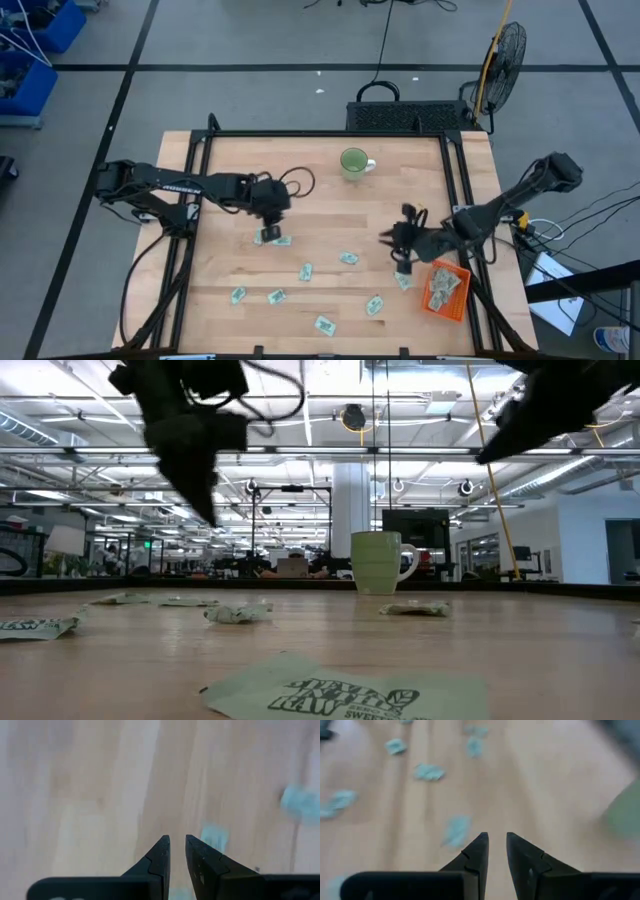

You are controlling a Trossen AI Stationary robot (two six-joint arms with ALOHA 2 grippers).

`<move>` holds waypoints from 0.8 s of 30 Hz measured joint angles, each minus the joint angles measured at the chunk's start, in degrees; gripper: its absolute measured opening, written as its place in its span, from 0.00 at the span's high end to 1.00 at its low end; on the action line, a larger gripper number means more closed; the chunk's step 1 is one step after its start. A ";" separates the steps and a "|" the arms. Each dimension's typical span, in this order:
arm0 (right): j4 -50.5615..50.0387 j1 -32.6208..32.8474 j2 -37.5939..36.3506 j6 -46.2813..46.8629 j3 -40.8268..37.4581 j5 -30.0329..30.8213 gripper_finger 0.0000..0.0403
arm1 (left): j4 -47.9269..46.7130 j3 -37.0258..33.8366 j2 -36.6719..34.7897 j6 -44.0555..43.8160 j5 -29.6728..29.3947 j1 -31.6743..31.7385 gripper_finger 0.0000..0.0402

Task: Pick and place Stevia / Truvia into bins
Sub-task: Put the stevia packet into the orange bin

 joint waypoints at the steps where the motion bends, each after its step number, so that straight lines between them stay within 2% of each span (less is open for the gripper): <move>1: 3.00 -1.22 0.12 -4.54 -0.65 1.09 0.85 | -2.36 0.02 0.21 -1.53 -0.03 -0.32 0.83; 3: 9.79 -3.74 0.06 -11.64 -2.39 1.44 0.85 | -6.12 -0.08 0.66 -5.97 -1.01 -1.25 0.83; 5: 16.50 -6.23 0.04 -17.68 -4.12 -1.34 0.85 | -9.04 -0.98 0.73 -9.42 -1.16 -2.45 0.83; 11: 31.05 -11.47 0.05 -30.47 -8.93 -7.32 0.85 | -10.42 -2.76 0.71 -13.43 -1.19 -6.75 0.83; 15: 34.26 -14.73 0.07 -32.21 -10.24 -12.77 0.84 | -10.93 -2.76 0.71 -18.08 -1.24 -9.01 0.82; 24: 35.57 -19.12 0.07 -36.29 -11.04 -13.06 0.67 | -10.86 -2.76 0.73 -22.10 -3.31 -11.20 0.59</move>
